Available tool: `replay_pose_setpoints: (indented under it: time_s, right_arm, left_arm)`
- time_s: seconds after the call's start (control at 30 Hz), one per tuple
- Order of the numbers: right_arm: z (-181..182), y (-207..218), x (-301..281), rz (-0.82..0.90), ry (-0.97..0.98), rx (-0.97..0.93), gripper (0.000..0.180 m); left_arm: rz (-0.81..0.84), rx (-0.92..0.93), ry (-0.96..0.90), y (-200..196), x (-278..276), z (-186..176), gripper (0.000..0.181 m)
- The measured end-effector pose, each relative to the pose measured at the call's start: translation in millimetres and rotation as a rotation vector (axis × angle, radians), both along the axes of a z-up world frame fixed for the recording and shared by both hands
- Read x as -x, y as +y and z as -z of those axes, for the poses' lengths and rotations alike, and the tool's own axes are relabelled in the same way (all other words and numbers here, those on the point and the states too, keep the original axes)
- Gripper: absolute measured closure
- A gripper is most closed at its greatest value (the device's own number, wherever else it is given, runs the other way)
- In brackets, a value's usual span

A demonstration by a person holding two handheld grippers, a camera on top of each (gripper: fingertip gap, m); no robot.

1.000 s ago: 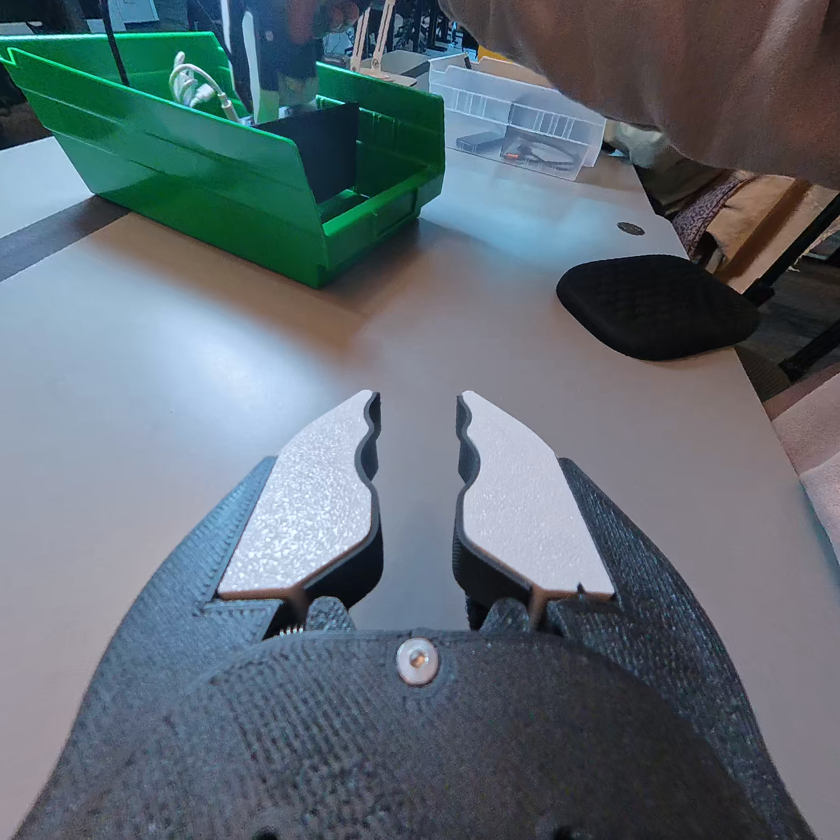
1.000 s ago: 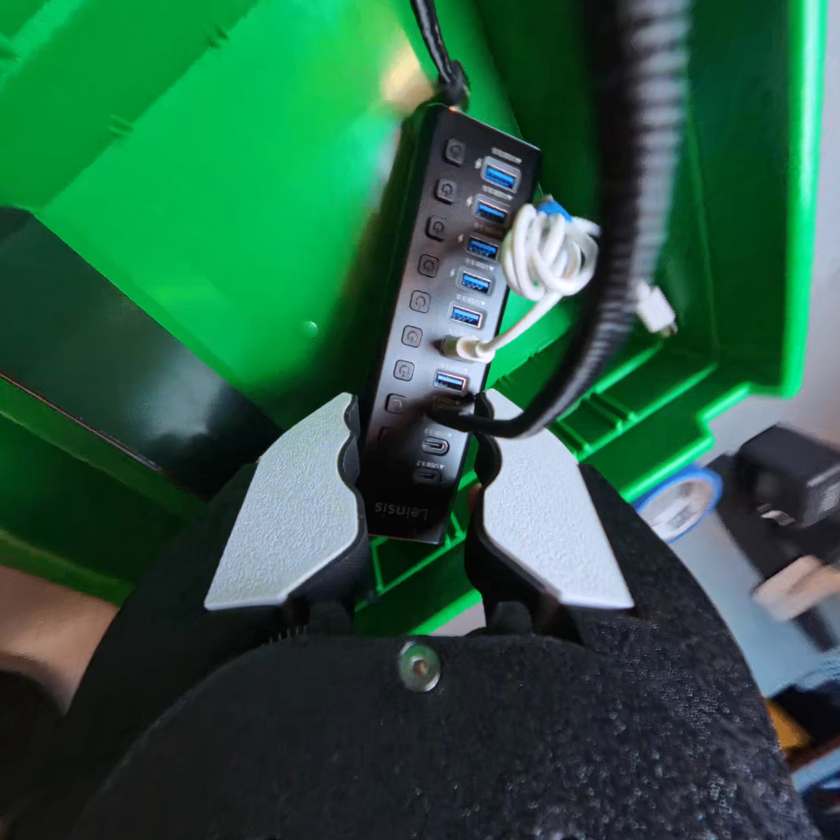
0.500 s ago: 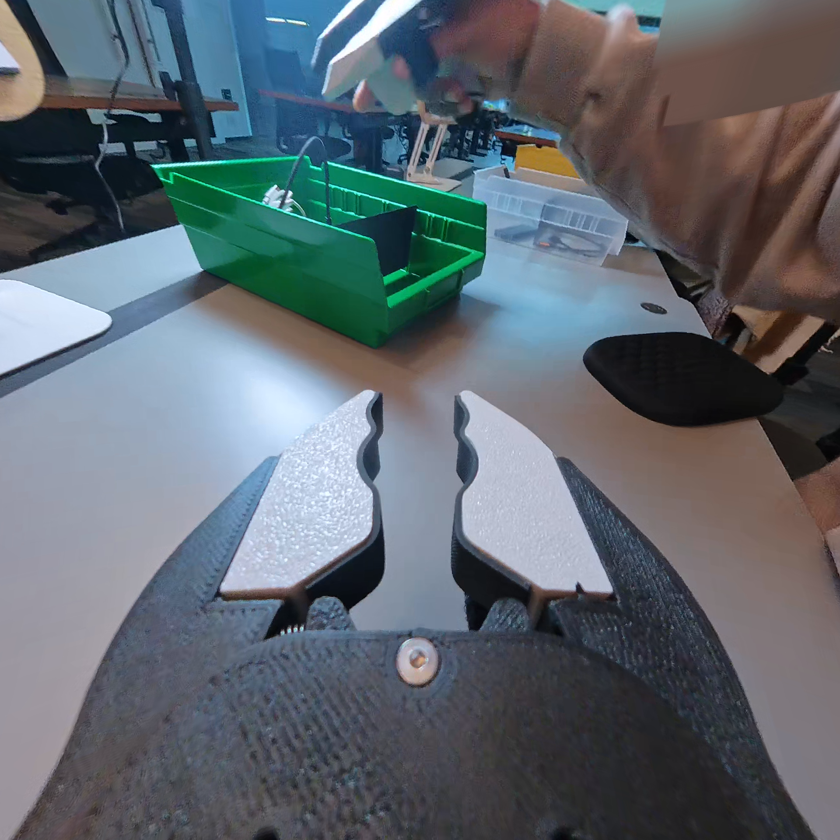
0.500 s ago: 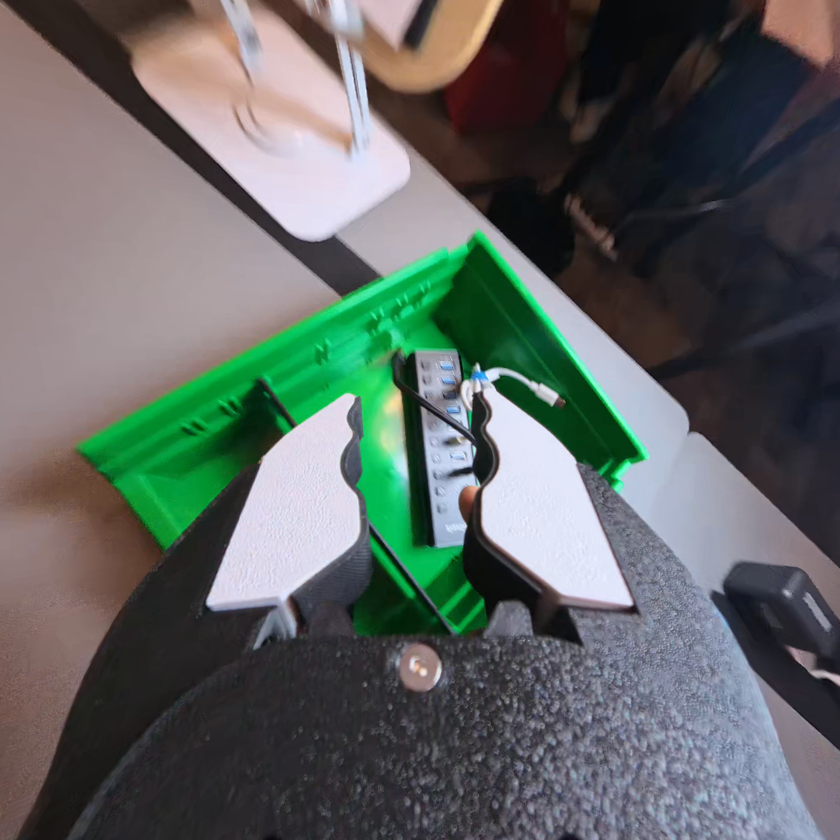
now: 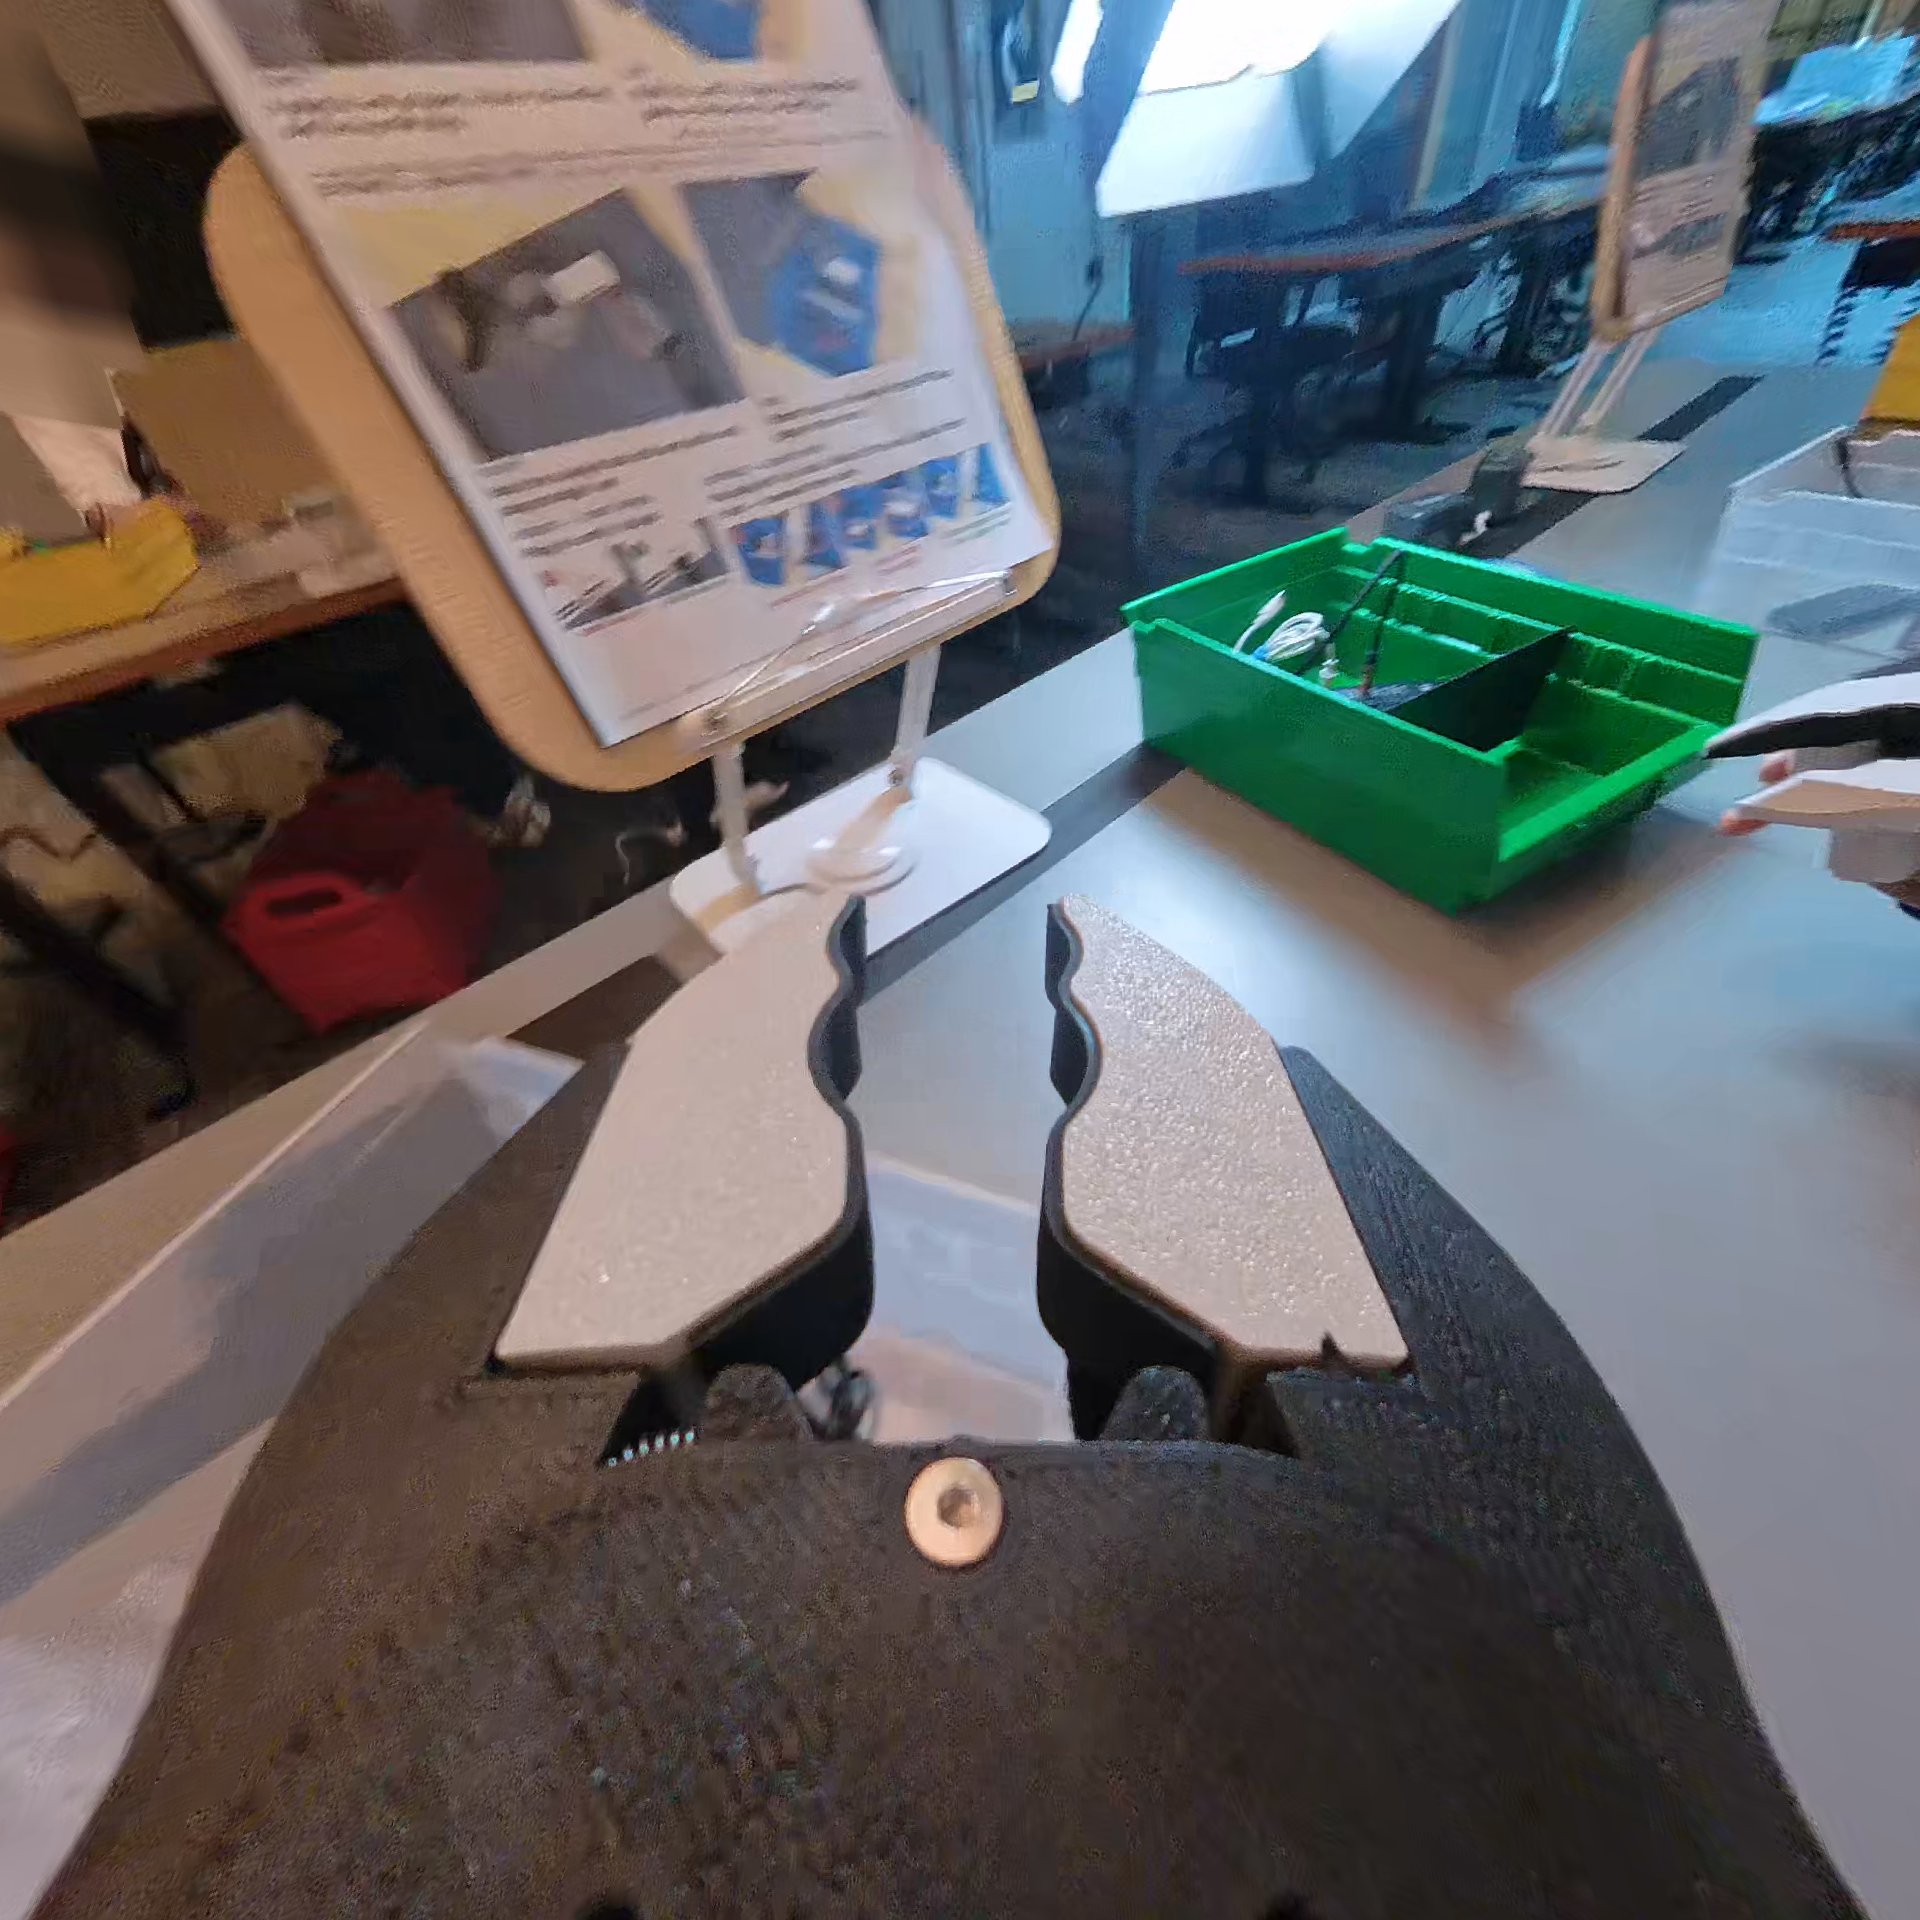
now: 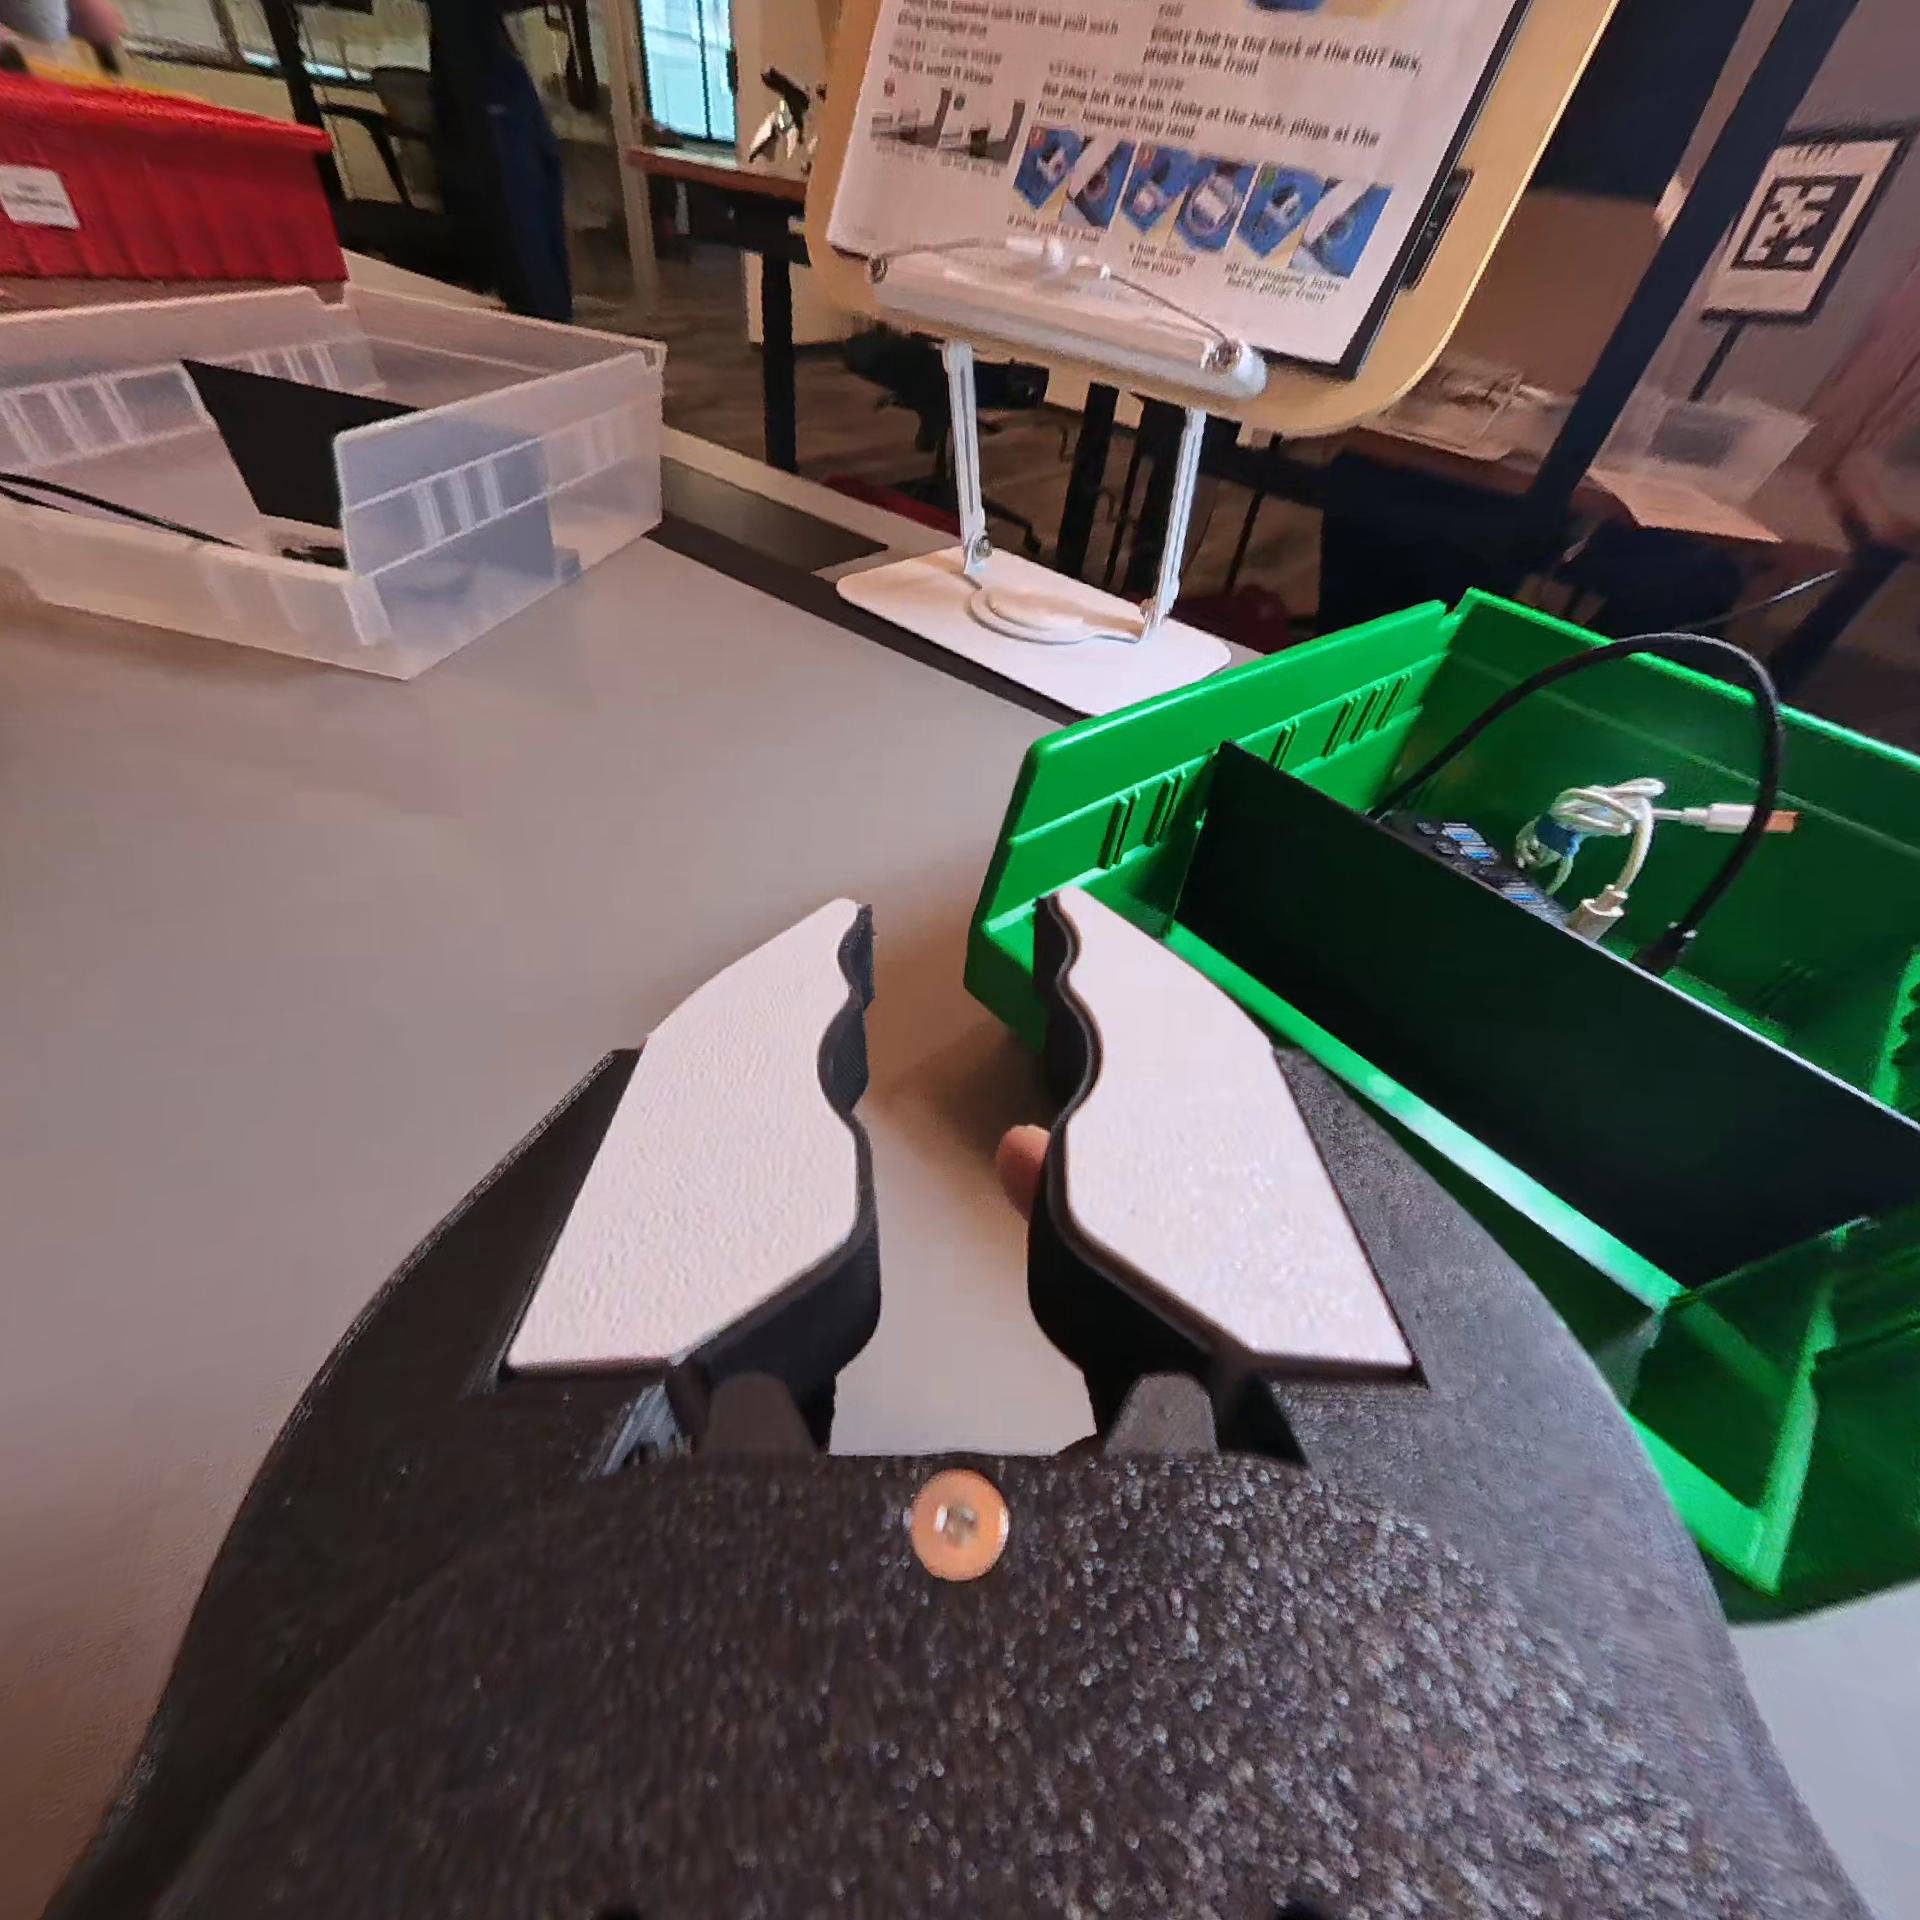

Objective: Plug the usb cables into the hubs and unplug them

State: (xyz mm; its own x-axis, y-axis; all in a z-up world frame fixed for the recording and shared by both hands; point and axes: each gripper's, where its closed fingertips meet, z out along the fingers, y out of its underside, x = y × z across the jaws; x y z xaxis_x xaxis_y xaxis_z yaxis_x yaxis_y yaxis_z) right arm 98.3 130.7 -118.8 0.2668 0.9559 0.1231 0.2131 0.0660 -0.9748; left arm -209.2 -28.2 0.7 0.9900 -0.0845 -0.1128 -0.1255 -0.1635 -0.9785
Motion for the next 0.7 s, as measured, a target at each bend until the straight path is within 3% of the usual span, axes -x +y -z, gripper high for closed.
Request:
replay_pose_setpoints:
  time_s: [0.1, 0.23, 0.53, 0.7]
  right_arm:
    - [-2.7, -4.3, 2.9, -0.039, 0.038, 0.054, 0.15]
    - [1.0, -7.1, 0.7, -0.068, 0.041, 0.071, 0.15]
    - [10.1, -6.3, -6.8, -0.07, 0.042, 0.121, 0.152]
    - [16.1, -2.0, -7.3, -0.058, 0.042, 0.149, 0.155]
  left_arm:
    - [-0.095, 0.121, -0.022, -2.5, 58.7, -3.4, 0.147]
    - [-0.223, 0.342, 0.069, 6.1, 122.3, 23.5, 0.147]
    - [-0.308, 0.928, 0.24, 30.9, 216.1, 145.8, 0.146]
    - [-0.308, 1.121, 0.234, 22.5, 244.2, 190.8, 0.137]
